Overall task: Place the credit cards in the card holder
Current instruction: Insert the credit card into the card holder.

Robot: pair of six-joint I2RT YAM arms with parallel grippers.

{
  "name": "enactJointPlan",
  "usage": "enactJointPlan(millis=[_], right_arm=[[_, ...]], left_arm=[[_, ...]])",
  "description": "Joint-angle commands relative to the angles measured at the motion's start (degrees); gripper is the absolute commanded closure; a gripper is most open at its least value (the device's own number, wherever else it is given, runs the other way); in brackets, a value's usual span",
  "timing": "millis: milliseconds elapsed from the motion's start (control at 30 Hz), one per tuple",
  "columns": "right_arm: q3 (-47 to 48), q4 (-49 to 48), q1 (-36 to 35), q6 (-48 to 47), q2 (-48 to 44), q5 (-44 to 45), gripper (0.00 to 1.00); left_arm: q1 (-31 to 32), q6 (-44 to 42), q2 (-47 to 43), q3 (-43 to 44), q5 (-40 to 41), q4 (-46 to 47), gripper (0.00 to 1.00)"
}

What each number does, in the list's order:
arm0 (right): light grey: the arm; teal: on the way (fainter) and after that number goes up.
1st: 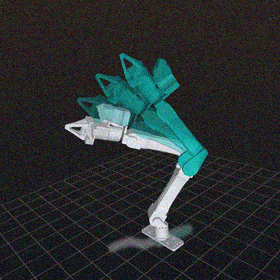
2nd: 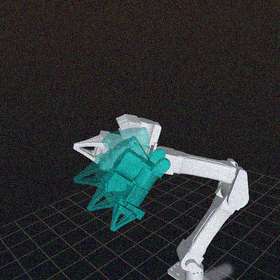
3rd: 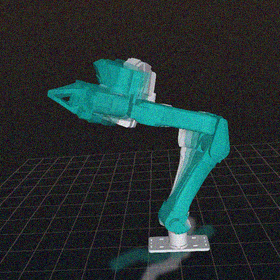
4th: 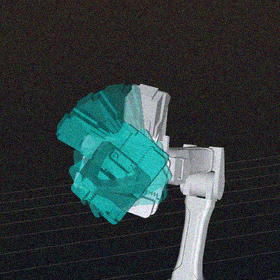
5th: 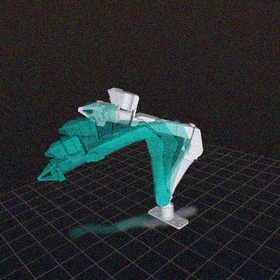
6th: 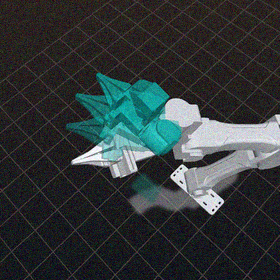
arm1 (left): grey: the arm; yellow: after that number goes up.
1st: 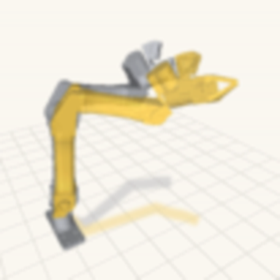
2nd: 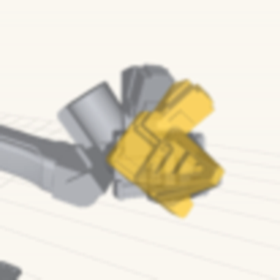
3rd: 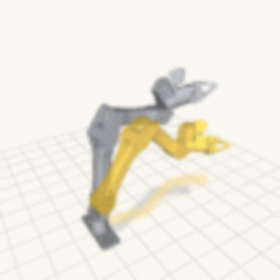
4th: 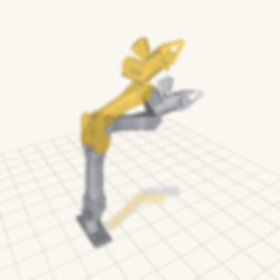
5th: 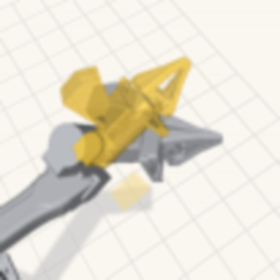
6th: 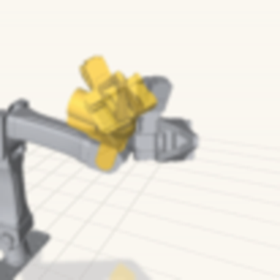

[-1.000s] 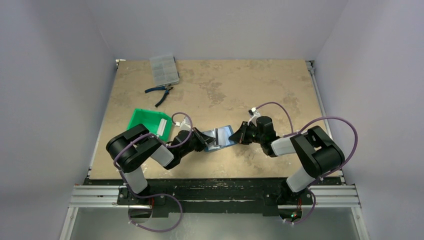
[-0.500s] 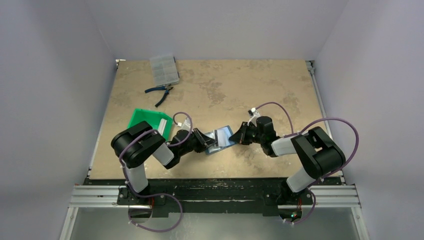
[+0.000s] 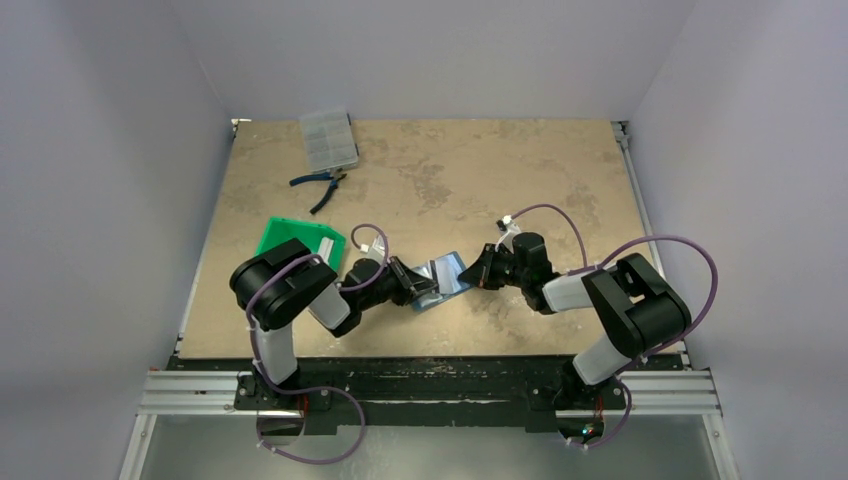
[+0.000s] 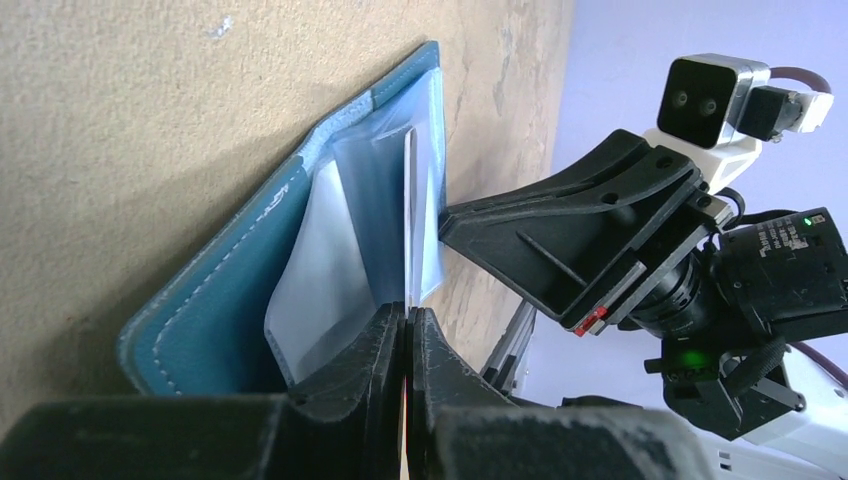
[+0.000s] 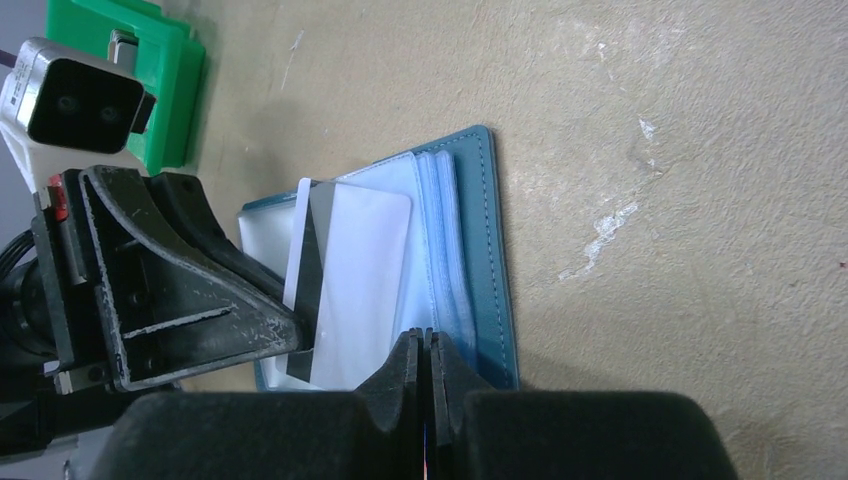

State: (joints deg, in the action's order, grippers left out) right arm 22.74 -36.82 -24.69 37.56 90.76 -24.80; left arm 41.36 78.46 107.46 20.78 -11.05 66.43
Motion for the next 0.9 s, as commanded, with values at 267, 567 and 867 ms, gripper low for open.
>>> enactJointPlan(millis=[267,567,867], right_arm=[[-0.85,-1.10,-0.16,2.01,2.70,0.37,1.00],[-1.37,-1.66,-0.18,2.27,2.23,0.34,1.00],[1.63,9.78,-0.52,-4.86,-8.14,6.69,0.85]], left_arm=[[1.47,3.19,-4.19,-3.57,10.04,3.75,1.00],[3.60,5.50,2.01,-2.93,10.69,13.13,1.00],[3.59,2.77,-2.08,-2.78,8.51,5.62,1.00]])
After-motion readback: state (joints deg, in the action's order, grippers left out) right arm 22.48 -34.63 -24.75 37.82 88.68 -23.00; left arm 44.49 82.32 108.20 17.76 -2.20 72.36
